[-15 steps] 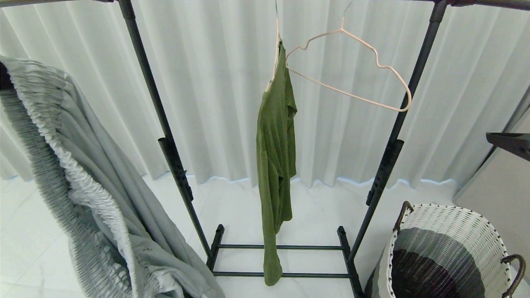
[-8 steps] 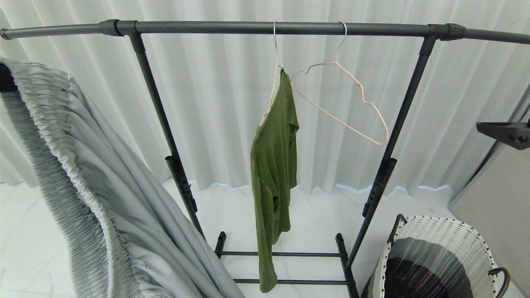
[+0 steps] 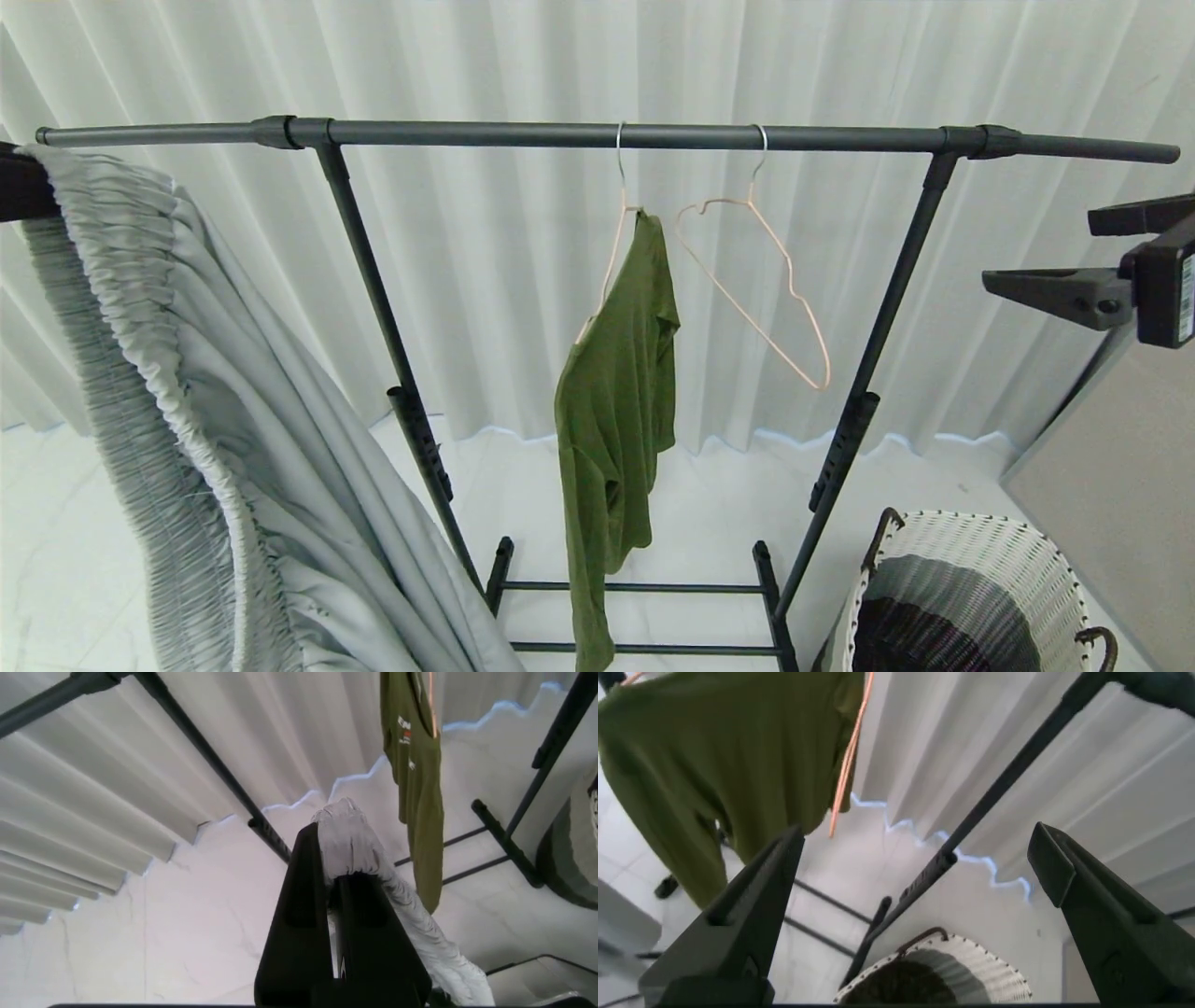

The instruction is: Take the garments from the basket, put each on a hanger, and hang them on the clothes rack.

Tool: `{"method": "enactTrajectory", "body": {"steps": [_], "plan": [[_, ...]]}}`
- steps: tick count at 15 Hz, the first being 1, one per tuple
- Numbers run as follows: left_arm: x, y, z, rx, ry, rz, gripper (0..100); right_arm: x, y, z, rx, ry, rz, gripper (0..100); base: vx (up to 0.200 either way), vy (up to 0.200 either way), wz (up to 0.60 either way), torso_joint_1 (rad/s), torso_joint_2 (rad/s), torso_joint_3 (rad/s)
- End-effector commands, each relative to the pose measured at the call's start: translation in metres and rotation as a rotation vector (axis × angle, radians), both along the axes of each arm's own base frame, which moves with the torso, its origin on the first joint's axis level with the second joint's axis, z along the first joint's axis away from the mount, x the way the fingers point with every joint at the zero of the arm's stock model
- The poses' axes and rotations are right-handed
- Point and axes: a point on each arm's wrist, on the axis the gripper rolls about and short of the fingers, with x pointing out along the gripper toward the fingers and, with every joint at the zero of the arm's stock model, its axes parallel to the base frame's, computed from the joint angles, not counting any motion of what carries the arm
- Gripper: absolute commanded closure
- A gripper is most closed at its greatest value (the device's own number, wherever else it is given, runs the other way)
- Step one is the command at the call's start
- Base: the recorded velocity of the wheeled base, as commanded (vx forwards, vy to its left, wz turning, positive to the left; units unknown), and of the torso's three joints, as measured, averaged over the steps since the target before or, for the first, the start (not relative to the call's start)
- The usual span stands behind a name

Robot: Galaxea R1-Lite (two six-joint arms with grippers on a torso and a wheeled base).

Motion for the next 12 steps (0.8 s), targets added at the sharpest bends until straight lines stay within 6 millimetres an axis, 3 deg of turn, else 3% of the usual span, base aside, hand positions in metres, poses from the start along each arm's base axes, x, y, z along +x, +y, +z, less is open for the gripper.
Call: {"method": "enactTrajectory", "body": {"steps": [1, 6, 12], "plan": [[0.0018, -0.0015, -0.0008, 0.004, 0.005, 0.001, 100, 0.0135, 0.0066, -0.0060, -0.016, 0.032, -0.001, 0, 0.200, 0.000, 0.00, 0.046, -0.09, -0.056], [0.0018, -0.0016, -0.0020, 0.007, 0.009, -0.001, 100, 0.0177, 0.0086, -0.0076, -0.022, 0.043, -0.003, 0, 0.200, 0.000, 0.00, 0.012, -0.02, -0.008], [0.0010, -0.0012, -0.0043, 0.011, 0.014, -0.002, 100, 0.0166, 0.0084, -0.0079, -0.022, 0.046, -0.002, 0, 0.000, 0.000, 0.00, 0.000, 0.00, 0.000]]}}
